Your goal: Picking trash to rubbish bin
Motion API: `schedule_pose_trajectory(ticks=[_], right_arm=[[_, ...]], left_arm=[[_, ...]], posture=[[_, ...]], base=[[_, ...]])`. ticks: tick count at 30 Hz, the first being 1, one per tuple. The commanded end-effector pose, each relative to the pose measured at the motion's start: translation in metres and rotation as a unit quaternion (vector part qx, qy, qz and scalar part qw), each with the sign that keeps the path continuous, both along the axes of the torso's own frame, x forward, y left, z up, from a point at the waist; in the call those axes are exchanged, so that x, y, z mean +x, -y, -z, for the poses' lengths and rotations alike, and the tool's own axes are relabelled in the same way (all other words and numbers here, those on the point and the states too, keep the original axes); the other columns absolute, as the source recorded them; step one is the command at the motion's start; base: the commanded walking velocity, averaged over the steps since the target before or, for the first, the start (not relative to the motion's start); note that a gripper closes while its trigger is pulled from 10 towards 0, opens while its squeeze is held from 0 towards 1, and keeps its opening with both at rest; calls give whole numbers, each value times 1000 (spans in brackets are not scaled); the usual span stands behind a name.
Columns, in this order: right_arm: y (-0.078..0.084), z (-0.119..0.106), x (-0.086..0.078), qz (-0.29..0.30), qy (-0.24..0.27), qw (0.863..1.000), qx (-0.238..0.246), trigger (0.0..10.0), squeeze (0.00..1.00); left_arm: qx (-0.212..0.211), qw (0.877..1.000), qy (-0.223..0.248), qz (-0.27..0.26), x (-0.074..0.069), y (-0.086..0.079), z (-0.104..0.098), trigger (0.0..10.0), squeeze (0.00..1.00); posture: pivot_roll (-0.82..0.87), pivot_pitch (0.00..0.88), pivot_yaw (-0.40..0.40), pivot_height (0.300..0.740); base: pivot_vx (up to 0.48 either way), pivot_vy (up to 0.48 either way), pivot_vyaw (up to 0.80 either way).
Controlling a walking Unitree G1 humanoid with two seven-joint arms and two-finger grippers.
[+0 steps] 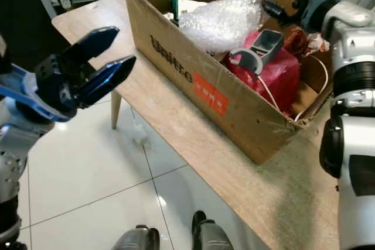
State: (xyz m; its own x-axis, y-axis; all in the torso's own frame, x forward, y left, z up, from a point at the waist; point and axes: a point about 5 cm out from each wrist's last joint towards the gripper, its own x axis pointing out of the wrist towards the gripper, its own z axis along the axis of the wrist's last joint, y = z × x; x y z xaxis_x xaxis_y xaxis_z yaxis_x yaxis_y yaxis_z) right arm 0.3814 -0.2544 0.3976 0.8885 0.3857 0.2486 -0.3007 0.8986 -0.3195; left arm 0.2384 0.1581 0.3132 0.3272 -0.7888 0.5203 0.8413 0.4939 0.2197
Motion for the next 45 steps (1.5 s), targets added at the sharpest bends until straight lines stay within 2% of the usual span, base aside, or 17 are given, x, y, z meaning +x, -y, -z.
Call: schedule_pose_trajectory(ticks=[1, 6, 9, 12, 14, 15, 17, 18, 20, 21, 23, 27, 31, 35, 40, 41, 45], right_arm=[[6, -12, -7, -9, 19, 1000, 15, 10000, 0], [5, -28, -21, -73, 81, 993, 51, 10000, 0], [-9, -28, -38, -191, 127, 970, 83, 10000, 0], [-15, -24, -43, -226, 129, 961, 91, 10000, 0], [-43, 7, -60, -356, 111, 924, 81, 10000, 0], [-43, 7, -60, -356, 111, 924, 81, 10000, 0], [-72, 46, -79, -469, 71, 877, 84, 10000, 0], [-72, 46, -79, -469, 71, 877, 84, 10000, 0], [-90, 68, -88, -518, 42, 847, 107, 10000, 0], [-90, 68, -88, -518, 42, 847, 107, 10000, 0], [-106, 80, -99, -558, 24, 818, 133, 10000, 0], [-117, 88, -107, -586, 5, 797, 147, 10000, 0], [-124, 93, -112, -593, -11, 790, 152, 10000, 0], [-144, 114, -109, -553, -64, 819, 139, 10000, 0], [-152, 128, -103, -528, -96, 834, 131, 10000, 0], [-163, 164, -91, -476, -163, 857, 109, 10000, 0], [-169, 205, -81, -419, -228, 874, 87, 10000, 0]], left_arm=[[-1, 1000, 13, 8, -1, 3, -1, 10000, 0], [-4, 1000, 12, 9, 1, 4, -1, 10000, 0], [-14, 1000, -13, 4, 5, 1, 4, 10000, 0], [-14, 1000, -22, 2, 6, 0, 7, 10000, 0], [-19, 998, -59, -14, 11, -7, 21, 10000, 0], [-19, 998, -59, -14, 11, -7, 21, 10000, 0], [-24, 994, -99, -32, 16, -16, 39, 10000, 0], [-24, 994, -99, -32, 16, -16, 39, 10000, 0], [-24, 991, -120, -49, 18, -22, 51, 10000, 0], [-24, 991, -120, -49, 18, -22, 51, 10000, 0], [-31, 989, -132, -57, 16, -27, 58, 10000, 0], [-35, 988, -137, -61, 13, -30, 60, 10000, 0], [-36, 988, -139, -63, 12, -31, 61, 10000, 0], [-36, 986, -150, -65, 12, -33, 68, 10000, 0], [-35, 985, -157, -67, 13, -34, 72, 10000, 0], [-36, 982, -174, -70, 13, -36, 81, 10000, 0], [-35, 975, -202, -80, 14, -40, 98, 10000, 0]], posture=[[77, 146, -65, 740], [79, 137, -60, 740], [84, 133, -58, 740], [84, 133, -58, 740], [100, 134, -59, 740], [100, 134, -59, 740], [104, 130, -60, 740], [104, 130, -60, 740], [117, 128, -61, 740], [117, 128, -61, 740], [127, 131, -61, 740], [127, 131, -61, 740], [135, 138, -63, 740], [135, 138, -63, 740], [135, 138, -63, 740], [143, 141, -61, 740], [147, 139, -61, 740]], base=[[0, 0, 0], [0, 0, 0], [0, 0, 0], [0, 0, 0], [0, 0, 0], [0, 0, 0], [-334, 0, 0], [-394, 0, 0], [-407, 0, 0], [-416, 0, 0], [-439, 0, 0], [-438, 0, 0], [-440, 0, 0], [-441, 0, 0], [-439, 0, 0], [-435, 0, 0], [-415, 0, 0]])
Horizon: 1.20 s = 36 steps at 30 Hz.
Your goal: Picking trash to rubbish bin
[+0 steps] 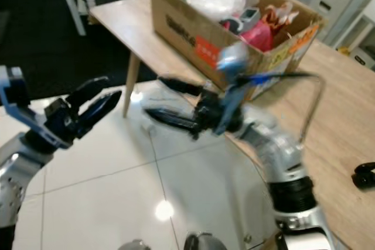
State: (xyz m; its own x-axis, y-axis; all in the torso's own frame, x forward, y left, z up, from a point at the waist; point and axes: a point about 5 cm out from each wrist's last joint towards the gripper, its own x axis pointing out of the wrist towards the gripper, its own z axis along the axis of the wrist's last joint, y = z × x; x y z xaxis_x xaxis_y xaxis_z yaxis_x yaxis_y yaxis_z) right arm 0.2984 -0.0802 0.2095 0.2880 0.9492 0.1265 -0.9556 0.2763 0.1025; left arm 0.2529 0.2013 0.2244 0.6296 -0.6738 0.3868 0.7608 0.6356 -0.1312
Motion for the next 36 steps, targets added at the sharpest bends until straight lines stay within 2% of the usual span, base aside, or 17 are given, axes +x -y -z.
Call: schedule_pose_trajectory(ticks=[1, 4, 6, 8, 9, 11, 12, 13, 14, 17, 18, 19, 20, 22, 27, 30, 36], right_arm=[[5, 30, 4, 39, -37, 998, -44, 10000, 0], [9, 74, 18, 131, -95, 981, -104, 10000, 0], [18, 120, 22, 219, -152, 951, -158, 10000, 0], [18, 120, 22, 219, -152, 951, -158, 10000, 0], [29, 152, 17, 270, -196, 924, -187, 10000, 0], [29, 152, 17, 270, -196, 924, -187, 10000, 0], [43, 185, 3, 323, -248, 888, -213, 10000, 0], [57, 213, -14, 365, -290, 850, -245, 10000, 0], [57, 213, -14, 365, -290, 850, -245, 10000, 0], [84, 261, -64, 405, -361, 778, -316, 10000, 0], [84, 261, -64, 405, -361, 778, -316, 10000, 0], [99, 280, -92, 430, -383, 738, -352, 10000, 0], [99, 280, -92, 430, -383, 738, -352, 10000, 0], [106, 290, -112, 448, -416, 711, -349, 10000, 0], [107, 295, -121, 458, -431, 697, -344, 10000, 0], [106, 299, -129, 461, -452, 686, -336, 10000, 0], [101, 302, -134, 447, -458, 689, -340, 10000, 0]], left_arm=[[-4, 1000, -24, 2, 0, 1, 15, 10000, 0], [-7, 997, -73, -9, 2, -5, 42, 10000, 0], [-3, 990, -135, -32, 4, -11, 78, 10000, 0], [-3, 990, -135, -32, 4, -11, 78, 10000, 0], [1, 980, -187, -61, 4, -15, 107, 10000, 0], [1, 980, -187, -61, 4, -15, 107, 10000, 0], [11, 961, -254, -105, 2, -22, 144, 10000, 0], [49, 930, -324, -168, -4, -30, 182, 10000, 0], [49, 930, -324, -168, -4, -30, 182, 10000, 0], [126, 813, -471, -319, -46, -55, 254, 10000, 0], [126, 813, -471, -319, -46, -55, 254, 10000, 0], [140, 732, -543, -388, -84, -68, 283, 10000, 0], [140, 732, -543, -388, -84, -68, 283, 10000, 0], [135, 693, -581, -405, -109, -67, 297, 10000, 0], [132, 667, -611, -405, -130, -62, 308, 10000, 0], [152, 639, -643, -393, -153, -51, 320, 10000, 0], [163, 624, -651, -400, -163, -46, 325, 10000, 0]], posture=[[147, 139, -61, 740], [152, 136, -58, 740], [152, 136, -58, 740], [152, 136, -58, 740], [159, 137, -59, 740], [159, 137, -59, 740], [159, 137, -59, 740], [159, 137, -59, 740], [159, 137, -59, 740], [165, 139, -56, 740], [165, 139, -56, 740], [162, 143, -54, 740], [162, 143, -54, 740], [167, 145, -55, 740], [176, 147, -54, 740], [175, 150, -40, 740], [206, 160, -55, 740]], base=[[-405, 0, 0], [-371, 0, 0], [-142, 0, 0], [0, 0, 0], [0, 0, 0], [0, 0, 0], [0, 0, 0], [0, 0, 0], [0, 0, 0], [0, 0, 0], [0, 0, 0], [0, 0, 0], [0, 0, 0], [0, 0, 0], [0, 0, 0], [0, 0, 0], [0, 0, 0]])
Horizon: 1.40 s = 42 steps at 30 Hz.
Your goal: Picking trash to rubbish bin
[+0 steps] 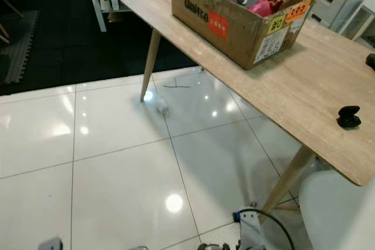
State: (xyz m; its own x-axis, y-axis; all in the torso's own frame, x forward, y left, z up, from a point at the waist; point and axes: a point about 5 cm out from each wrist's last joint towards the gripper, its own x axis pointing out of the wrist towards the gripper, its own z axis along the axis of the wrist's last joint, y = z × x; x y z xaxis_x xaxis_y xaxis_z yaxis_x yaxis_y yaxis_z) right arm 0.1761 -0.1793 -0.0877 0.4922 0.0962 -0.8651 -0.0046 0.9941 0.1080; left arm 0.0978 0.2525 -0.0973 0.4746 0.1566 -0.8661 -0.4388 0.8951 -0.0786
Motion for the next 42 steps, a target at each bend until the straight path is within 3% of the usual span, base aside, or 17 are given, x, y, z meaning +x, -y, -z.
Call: schedule_pose_trajectory(ticks=[1, 5, 11, 14, 21, 24, 27, 29, 30, 33, 38, 42], right_arm=[[0, 6, -12, -25, -24, 999, -6, 10000, 0], [4, 4, -10, -85, -30, 995, -38, 10000, 0], [12, -2, 3, -84, -15, 994, -65, 10000, 0], [16, -8, 16, -48, 5, 997, -60, 10000, 0], [23, -10, 18, -42, 6, 996, -74, 10000, 0], [32, -13, 21, 24, 17, 998, -60, 10000, 0], [32, -13, 21, 24, 17, 998, -60, 10000, 0], [40, -12, 16, 47, 15, 997, -59, 10000, 0], [47, -10, 7, 66, 5, 996, -58, 10000, 0], [50, -8, 2, 66, -3, 996, -60, 10000, 0], [54, -5, -7, 47, -17, 996, -76, 10000, 0], [53, -2, -11, 27, -27, 996, -87, 10000, 0]], left_arm=[[12, 1000, -14, -11, -10, 4, 4, 10000, 0], [35, 999, -30, -27, -18, 2, 6, 10000, 0], [23, 998, -45, -24, -20, 14, 11, 10000, 0], [32, 999, -26, -2, -3, 16, 8, 10000, 0], [39, 999, 5, 20, 19, 19, 2, 10000, 0], [61, 995, 10, 83, 34, 21, -2, 10000, 0], [61, 995, 10, 83, 34, 21, -2, 10000, 0], [71, 991, 11, 110, 37, 21, -3, 10000, 0], [78, 988, 1, 131, 32, 22, -1, 10000, 0], [71, 989, -1, 127, 28, 23, 0, 10000, 0], [70, 987, -26, 144, 12, 26, 6, 10000, 0], [72, 985, -32, 153, 9, 27, 7, 10000, 0]], posture=[[231, 172, -69, 740], [236, 156, -90, 740], [214, 116, -100, 740], [236, 114, -114, 740], [238, 101, -98, 740], [195, 102, -83, 740], [195, 102, -83, 740], [182, 127, -71, 740], [184, 124, -71, 740], [176, 90, -63, 740], [177, 117, -58, 740], [172, 119, -54, 740]], base=[[0, 0, 0], [0, 0, 0], [0, 0, 0], [0, 0, 0], [0, 0, 0], [0, 0, 0], [0, 0, 0], [0, 0, 0], [0, 0, 0], [0, 0, 433], [0, 0, 721], [0, 0, 723]])
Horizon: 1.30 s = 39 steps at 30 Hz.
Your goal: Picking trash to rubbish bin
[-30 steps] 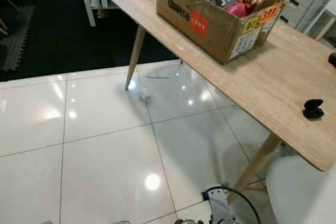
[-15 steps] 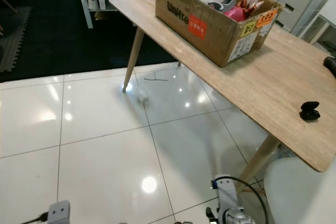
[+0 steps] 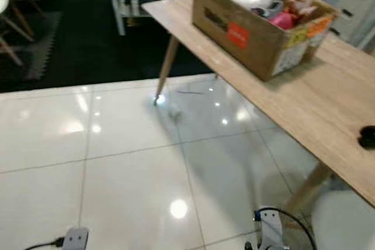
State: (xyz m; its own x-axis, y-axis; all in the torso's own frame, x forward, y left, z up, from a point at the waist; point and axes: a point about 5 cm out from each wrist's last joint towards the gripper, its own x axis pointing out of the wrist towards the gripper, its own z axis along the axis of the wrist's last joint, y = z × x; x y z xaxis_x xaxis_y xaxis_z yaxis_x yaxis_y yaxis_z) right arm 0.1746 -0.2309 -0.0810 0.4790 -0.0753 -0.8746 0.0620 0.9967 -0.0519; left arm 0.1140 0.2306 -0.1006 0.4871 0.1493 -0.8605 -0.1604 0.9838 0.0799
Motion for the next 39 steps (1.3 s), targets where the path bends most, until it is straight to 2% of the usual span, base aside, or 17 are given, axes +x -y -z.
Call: schedule_pose_trajectory(ticks=[1, 5, 9, 12, 24, 31, 39], right_arm=[[0, 5, -11, -9, -22, 1000, -7, 10000, 0], [0, 6, -12, -16, -26, 999, -12, 10000, 0], [-1, 9, -19, -61, -50, 996, -45, 10000, 0], [-3, 9, -19, -79, -55, 994, -56, 10000, 0], [-6, 6, -10, -107, -49, 991, -70, 10000, 0], [-2, 9, -20, -120, -65, 988, -75, 10000, 0], [-1, 9, -19, -130, -67, 986, -77, 10000, 0]], left_arm=[[-11, 1000, -13, 6, -6, 9, 4, 10000, 0], [-18, 1000, -11, 10, -4, 12, 4, 10000, 0], [-33, 999, 10, 1, 8, 13, 1, 10000, 0], [-40, 999, 14, -5, 11, 14, 0, 10000, 0], [-58, 998, 2, 10, 7, 21, 3, 10000, 0], [-54, 998, -4, 16, 6, 22, 3, 10000, 0], [-62, 998, -9, 17, 3, 27, 5, 10000, 0]], posture=[[174, 120, -48, 740], [180, 113, -52, 740], [189, 108, -64, 740], [191, 107, -60, 740], [174, 107, -50, 740], [174, 111, -57, 740], [165, 112, -61, 740]], base=[[0, 0, 725], [0, 0, 725], [0, 0, 725], [0, 0, 723], [0, 0, 723], [0, 0, 724], [0, 0, 722]])
